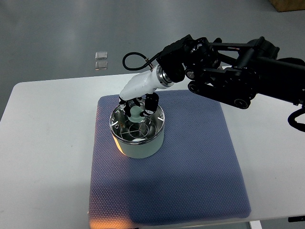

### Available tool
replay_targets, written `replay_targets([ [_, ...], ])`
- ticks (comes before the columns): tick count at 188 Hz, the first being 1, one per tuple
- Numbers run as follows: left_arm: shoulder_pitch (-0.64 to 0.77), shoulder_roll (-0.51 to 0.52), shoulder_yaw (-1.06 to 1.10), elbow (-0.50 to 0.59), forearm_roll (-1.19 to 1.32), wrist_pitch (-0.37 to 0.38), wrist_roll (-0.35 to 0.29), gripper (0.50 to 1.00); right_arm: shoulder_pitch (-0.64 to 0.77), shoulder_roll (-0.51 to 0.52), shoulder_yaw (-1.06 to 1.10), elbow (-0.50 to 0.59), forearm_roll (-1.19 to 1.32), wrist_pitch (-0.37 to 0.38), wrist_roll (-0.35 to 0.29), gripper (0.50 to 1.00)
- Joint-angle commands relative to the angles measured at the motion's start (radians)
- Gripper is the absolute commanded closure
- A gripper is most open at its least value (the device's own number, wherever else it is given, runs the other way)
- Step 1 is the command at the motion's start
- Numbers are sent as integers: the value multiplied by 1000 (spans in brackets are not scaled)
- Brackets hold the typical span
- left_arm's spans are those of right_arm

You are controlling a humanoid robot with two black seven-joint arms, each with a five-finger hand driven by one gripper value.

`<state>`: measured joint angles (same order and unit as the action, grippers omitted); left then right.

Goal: Open lid and place right of pot
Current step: 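Close the right hand fingers around the green lid knob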

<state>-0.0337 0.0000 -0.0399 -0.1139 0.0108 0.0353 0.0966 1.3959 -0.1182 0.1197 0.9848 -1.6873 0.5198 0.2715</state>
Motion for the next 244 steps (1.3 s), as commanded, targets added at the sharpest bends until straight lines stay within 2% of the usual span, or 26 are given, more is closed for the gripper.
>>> replay_targets([
  [1,0,0,0,0,0,0,0,500,2,-3,1,0,2,-1,0,989],
  [244,0,0,0,-1,0,0,0,500,45,-38,21,28,21,17,9,1000],
])
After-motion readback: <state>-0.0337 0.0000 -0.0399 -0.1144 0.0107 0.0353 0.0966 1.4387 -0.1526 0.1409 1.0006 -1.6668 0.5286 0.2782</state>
